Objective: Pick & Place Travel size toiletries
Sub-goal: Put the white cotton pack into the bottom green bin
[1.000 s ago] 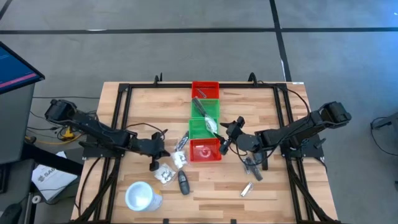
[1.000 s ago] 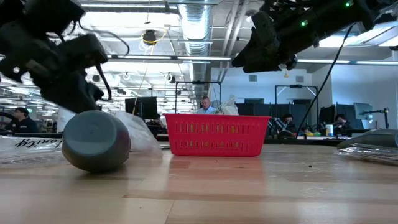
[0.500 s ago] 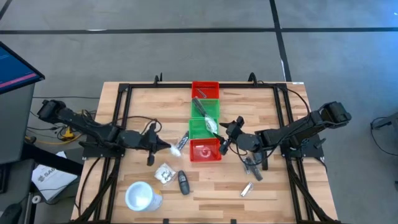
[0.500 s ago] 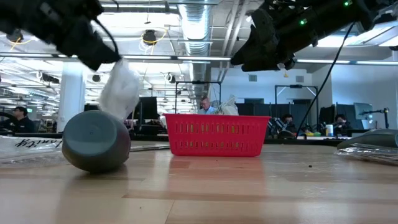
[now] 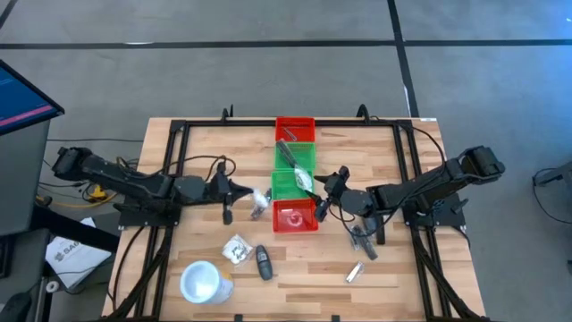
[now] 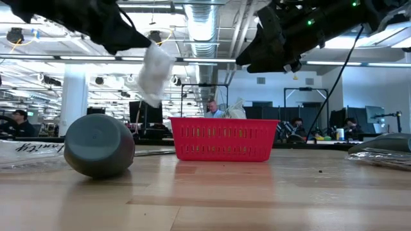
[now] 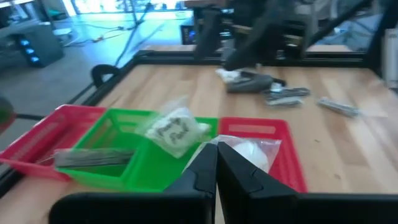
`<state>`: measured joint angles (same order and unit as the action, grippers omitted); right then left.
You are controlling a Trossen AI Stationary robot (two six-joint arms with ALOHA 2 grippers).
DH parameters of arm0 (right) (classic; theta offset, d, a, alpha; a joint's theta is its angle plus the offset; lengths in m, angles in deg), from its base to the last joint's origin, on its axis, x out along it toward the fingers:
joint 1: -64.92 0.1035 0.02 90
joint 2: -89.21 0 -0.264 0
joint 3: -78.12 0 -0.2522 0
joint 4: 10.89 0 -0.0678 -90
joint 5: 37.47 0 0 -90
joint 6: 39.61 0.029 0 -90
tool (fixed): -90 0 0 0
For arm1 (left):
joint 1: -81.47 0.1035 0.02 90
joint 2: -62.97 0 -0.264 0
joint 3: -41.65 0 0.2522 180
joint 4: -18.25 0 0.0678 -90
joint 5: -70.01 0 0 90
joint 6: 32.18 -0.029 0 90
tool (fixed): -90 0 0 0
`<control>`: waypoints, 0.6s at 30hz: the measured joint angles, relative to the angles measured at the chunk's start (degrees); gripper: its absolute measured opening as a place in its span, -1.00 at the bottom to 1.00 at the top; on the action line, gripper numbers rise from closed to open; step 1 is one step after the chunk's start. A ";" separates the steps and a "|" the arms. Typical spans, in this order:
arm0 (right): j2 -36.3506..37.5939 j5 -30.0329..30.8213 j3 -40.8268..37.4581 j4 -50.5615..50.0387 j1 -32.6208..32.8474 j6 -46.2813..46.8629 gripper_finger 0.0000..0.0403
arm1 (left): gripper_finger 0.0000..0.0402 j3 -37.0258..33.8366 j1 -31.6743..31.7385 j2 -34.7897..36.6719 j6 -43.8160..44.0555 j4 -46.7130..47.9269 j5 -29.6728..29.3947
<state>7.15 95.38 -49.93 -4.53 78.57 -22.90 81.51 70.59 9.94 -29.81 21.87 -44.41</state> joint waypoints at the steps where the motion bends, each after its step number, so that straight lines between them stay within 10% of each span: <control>1: 0.00 -0.06 0.01 0.00 0.00 0.01 0.24 | -1.00 0.39 1.00 -1.02 -0.05 -0.69 0.08; 18: 0.00 -1.03 0.01 -0.53 -0.33 -0.34 0.24 | -1.00 11.19 12.84 -20.83 -4.24 -4.54 5.31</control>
<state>7.15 94.35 -49.93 -5.06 78.24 -23.24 92.71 83.43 -10.89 -34.05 17.33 -39.10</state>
